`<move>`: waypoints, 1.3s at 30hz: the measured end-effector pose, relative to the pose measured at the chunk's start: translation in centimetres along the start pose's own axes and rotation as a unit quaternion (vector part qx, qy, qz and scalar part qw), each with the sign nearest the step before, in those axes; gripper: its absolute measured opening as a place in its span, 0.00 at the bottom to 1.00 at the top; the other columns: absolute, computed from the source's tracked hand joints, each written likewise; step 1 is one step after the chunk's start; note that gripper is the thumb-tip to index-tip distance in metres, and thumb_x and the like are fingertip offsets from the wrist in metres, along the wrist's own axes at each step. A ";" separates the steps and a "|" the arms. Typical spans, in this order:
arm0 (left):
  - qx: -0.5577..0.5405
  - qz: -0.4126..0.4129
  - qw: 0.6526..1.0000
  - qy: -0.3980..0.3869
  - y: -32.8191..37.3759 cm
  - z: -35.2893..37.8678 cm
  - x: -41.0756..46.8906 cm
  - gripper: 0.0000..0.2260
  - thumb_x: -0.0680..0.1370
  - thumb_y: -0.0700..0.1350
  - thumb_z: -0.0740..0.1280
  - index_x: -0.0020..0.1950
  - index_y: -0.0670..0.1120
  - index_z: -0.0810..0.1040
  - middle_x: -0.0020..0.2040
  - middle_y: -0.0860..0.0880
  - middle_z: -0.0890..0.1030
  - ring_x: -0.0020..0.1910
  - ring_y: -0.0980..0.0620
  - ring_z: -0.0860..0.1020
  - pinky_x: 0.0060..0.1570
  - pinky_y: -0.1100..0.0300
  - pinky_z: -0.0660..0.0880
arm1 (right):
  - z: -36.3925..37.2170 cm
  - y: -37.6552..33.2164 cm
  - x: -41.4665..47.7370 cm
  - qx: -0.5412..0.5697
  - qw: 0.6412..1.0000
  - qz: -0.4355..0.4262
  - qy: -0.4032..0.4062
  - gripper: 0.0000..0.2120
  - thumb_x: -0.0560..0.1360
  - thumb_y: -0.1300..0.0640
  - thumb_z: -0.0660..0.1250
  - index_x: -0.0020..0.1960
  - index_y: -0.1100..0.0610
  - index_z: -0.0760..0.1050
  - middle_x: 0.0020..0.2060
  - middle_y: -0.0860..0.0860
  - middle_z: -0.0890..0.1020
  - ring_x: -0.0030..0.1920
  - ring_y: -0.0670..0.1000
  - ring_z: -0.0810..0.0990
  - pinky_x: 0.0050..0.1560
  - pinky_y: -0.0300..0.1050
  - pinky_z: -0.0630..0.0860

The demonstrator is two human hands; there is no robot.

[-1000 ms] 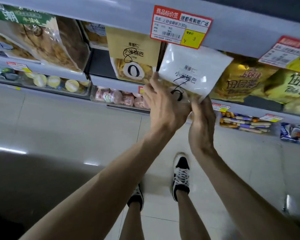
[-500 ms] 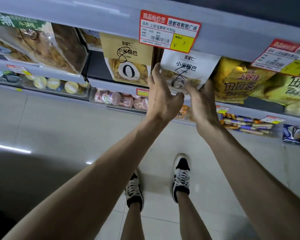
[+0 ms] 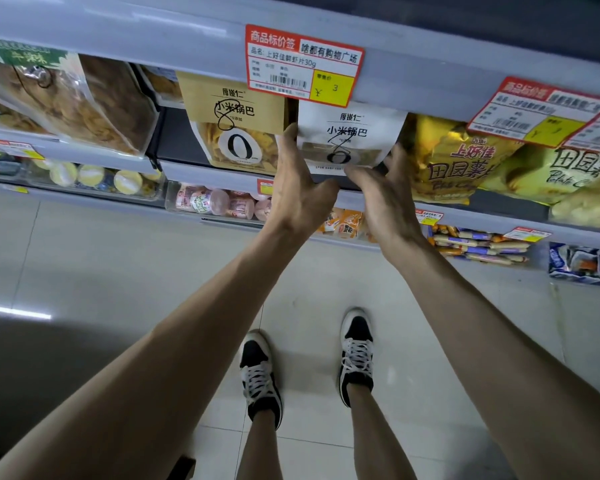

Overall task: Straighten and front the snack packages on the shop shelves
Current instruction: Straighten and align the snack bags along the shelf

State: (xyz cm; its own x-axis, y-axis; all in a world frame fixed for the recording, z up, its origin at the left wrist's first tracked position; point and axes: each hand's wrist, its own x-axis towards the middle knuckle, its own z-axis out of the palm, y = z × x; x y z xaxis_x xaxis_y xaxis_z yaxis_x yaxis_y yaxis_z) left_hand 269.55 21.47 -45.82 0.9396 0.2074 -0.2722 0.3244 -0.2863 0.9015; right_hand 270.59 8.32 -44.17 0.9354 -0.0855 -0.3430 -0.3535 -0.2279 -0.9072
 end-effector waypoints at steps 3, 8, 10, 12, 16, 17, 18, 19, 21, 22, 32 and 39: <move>0.006 -0.016 1.000 -0.010 1.0 -0.4 0.0 0.35 0.67 0.44 0.66 0.75 0.45 0.63 0.65 0.44 0.77 0.64 0.42 0.77 0.61 0.39 0.78 | -0.1 -0.6 0.0 -0.020 1.000 -0.002 0.007 0.27 0.73 0.48 0.73 0.70 0.47 0.71 0.62 0.40 0.83 0.60 0.42 0.81 0.63 0.52 0.78; 0.032 -0.029 0.999 -0.021 0.7 -1.2 -0.2 0.33 0.68 0.43 0.65 0.74 0.46 0.65 0.64 0.46 0.78 0.64 0.42 0.77 0.61 0.39 0.78 | -0.3 0.2 -0.9 -0.036 0.999 0.012 -0.021 0.29 0.76 0.52 0.73 0.73 0.43 0.68 0.65 0.39 0.81 0.64 0.41 0.79 0.68 0.55 0.76; 0.037 -0.025 0.999 -0.027 0.6 -1.3 -0.4 0.32 0.69 0.42 0.66 0.74 0.47 0.65 0.64 0.46 0.79 0.63 0.42 0.78 0.60 0.40 0.79 | -0.6 0.6 -1.0 -0.040 0.999 0.021 -0.027 0.30 0.76 0.55 0.72 0.75 0.43 0.66 0.65 0.38 0.80 0.62 0.36 0.78 0.67 0.52 0.76; 0.049 -0.014 0.998 -0.035 0.5 -1.3 -0.7 0.33 0.70 0.43 0.65 0.75 0.46 0.63 0.65 0.46 0.79 0.63 0.43 0.78 0.61 0.43 0.78 | -0.7 0.9 -1.0 -0.048 0.998 0.032 -0.028 0.30 0.76 0.53 0.72 0.75 0.42 0.66 0.63 0.36 0.80 0.60 0.33 0.78 0.67 0.52 0.76; 0.065 0.006 0.997 -0.049 0.3 -1.5 -1.3 0.36 0.70 0.44 0.64 0.78 0.46 0.60 0.68 0.46 0.77 0.65 0.43 0.76 0.57 0.50 0.75 | -0.9 1.2 -1.0 -0.067 0.996 0.050 -0.039 0.30 0.76 0.53 0.73 0.75 0.44 0.66 0.61 0.35 0.81 0.58 0.33 0.78 0.64 0.50 0.77; 0.069 -0.002 0.996 -0.052 0.3 -1.6 -1.4 0.36 0.71 0.45 0.64 0.79 0.47 0.60 0.69 0.46 0.76 0.65 0.43 0.75 0.56 0.51 0.75 | -1.0 1.1 -1.1 -0.073 0.995 0.054 -0.041 0.30 0.76 0.53 0.73 0.75 0.44 0.66 0.61 0.35 0.81 0.58 0.33 0.78 0.62 0.48 0.77; 0.073 -0.010 0.996 -0.056 0.4 -1.6 -1.5 0.36 0.71 0.45 0.64 0.80 0.47 0.60 0.70 0.46 0.75 0.65 0.43 0.75 0.56 0.51 0.75 | -1.0 1.1 -1.1 -0.079 0.994 0.058 -0.042 0.30 0.76 0.53 0.73 0.75 0.44 0.66 0.61 0.35 0.81 0.57 0.34 0.78 0.60 0.47 0.77; 0.076 -0.017 0.995 -0.061 0.5 -1.7 -1.6 0.37 0.70 0.45 0.64 0.80 0.48 0.59 0.71 0.46 0.75 0.65 0.43 0.75 0.56 0.51 0.75 | -1.0 1.0 -1.2 -0.085 0.994 0.061 -0.041 0.30 0.77 0.53 0.73 0.75 0.44 0.65 0.61 0.35 0.80 0.57 0.35 0.78 0.58 0.45 0.76; 0.089 -0.018 0.993 -0.073 0.7 -2.0 -1.8 0.38 0.70 0.46 0.63 0.81 0.48 0.58 0.73 0.46 0.74 0.67 0.44 0.74 0.57 0.49 0.75 | -1.0 0.8 -1.4 -0.103 0.992 0.065 -0.040 0.31 0.78 0.52 0.72 0.76 0.45 0.64 0.60 0.36 0.79 0.55 0.36 0.78 0.51 0.37 0.74; 0.096 -0.015 0.992 -0.078 0.7 -2.2 -1.9 0.38 0.71 0.47 0.63 0.81 0.48 0.58 0.73 0.46 0.74 0.67 0.44 0.74 0.57 0.48 0.75 | -1.0 0.7 -1.5 -0.114 0.990 0.070 -0.040 0.31 0.78 0.53 0.72 0.77 0.45 0.64 0.60 0.37 0.78 0.53 0.36 0.77 0.47 0.33 0.72; 0.263 -0.037 0.948 -0.177 2.5 -6.2 -3.8 0.25 0.82 0.47 0.66 0.79 0.46 0.67 0.70 0.42 0.76 0.65 0.39 0.77 0.54 0.51 0.74 | -2.5 -3.8 -4.0 -0.231 0.962 0.125 -0.070 0.28 0.79 0.47 0.68 0.77 0.46 0.65 0.59 0.46 0.79 0.58 0.56 0.82 0.57 0.52 0.79; 0.324 -0.027 0.928 -0.181 4.4 -12.8 -8.0 0.17 0.83 0.44 0.66 0.72 0.44 0.74 0.61 0.47 0.77 0.53 0.47 0.73 0.55 0.51 0.77 | -0.1 -7.1 -9.3 -0.364 0.915 0.057 -0.165 0.25 0.83 0.48 0.66 0.77 0.55 0.68 0.71 0.55 0.77 0.68 0.58 0.76 0.58 0.46 0.69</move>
State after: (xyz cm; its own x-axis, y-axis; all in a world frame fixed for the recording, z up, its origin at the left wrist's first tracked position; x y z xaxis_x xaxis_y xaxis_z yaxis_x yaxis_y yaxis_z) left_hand 262.02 30.55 -35.40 0.8572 -0.0575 -0.5118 0.2582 -0.8118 0.5237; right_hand 264.43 10.68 -34.50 0.7986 0.1212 -0.5896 -0.2430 -0.8312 -0.5000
